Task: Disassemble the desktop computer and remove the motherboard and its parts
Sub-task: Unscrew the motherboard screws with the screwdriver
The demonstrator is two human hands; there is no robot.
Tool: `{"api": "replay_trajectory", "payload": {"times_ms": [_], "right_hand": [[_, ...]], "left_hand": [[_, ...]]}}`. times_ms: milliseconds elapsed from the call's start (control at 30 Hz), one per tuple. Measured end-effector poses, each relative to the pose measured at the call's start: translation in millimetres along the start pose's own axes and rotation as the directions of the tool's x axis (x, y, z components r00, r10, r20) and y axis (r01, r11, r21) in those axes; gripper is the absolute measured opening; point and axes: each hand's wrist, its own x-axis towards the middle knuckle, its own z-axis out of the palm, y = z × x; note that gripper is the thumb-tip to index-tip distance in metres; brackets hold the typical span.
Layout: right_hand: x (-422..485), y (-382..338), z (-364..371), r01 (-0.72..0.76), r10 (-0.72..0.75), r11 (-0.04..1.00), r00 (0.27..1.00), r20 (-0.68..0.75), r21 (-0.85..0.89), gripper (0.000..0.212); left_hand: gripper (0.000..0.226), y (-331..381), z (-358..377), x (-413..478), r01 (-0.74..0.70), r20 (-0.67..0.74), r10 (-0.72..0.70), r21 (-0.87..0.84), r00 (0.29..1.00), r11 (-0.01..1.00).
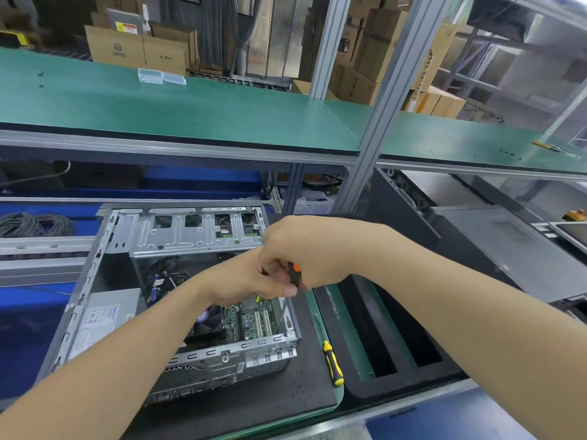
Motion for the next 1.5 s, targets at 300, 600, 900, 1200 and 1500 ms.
{"api": "replay_trajectory", "payload": {"times_ms": [300,600,900,1200,1500], "right_hand": [[11,-15,9,-0.523,0.521,0.852,0.847,-0.104,0.010,0.052],[-5,7,-2,0.060,-0.057,0.983,0.998,-0.024,0.174,0.013],[-5,0,4,-0.179,0.186,0.982,0.970,-0.155,0.054,0.047],[-6,-8,-3,-0.270,0.271,0.962,0.962,-0.018,0.025,0.019],[-8,-5,4,-0.046,0.049,0.993,0.998,-0.026,0.107,0.023]], "left_hand": [[0.034,5,4,-2,-0.020,0.019,0.020,0.037,1.000,0.999],[0.041,0,2,-1,-0.029,0.006,0.029,0.011,1.000,1.000],[0.055,1,4,2,0.028,0.017,-0.029,0.027,0.999,0.999],[0.029,-4,0,3,-0.011,0.061,0.008,0.052,0.998,0.999],[0.062,-9,6,2,-0.001,-0.006,0.001,0.020,1.000,1.000]]}}
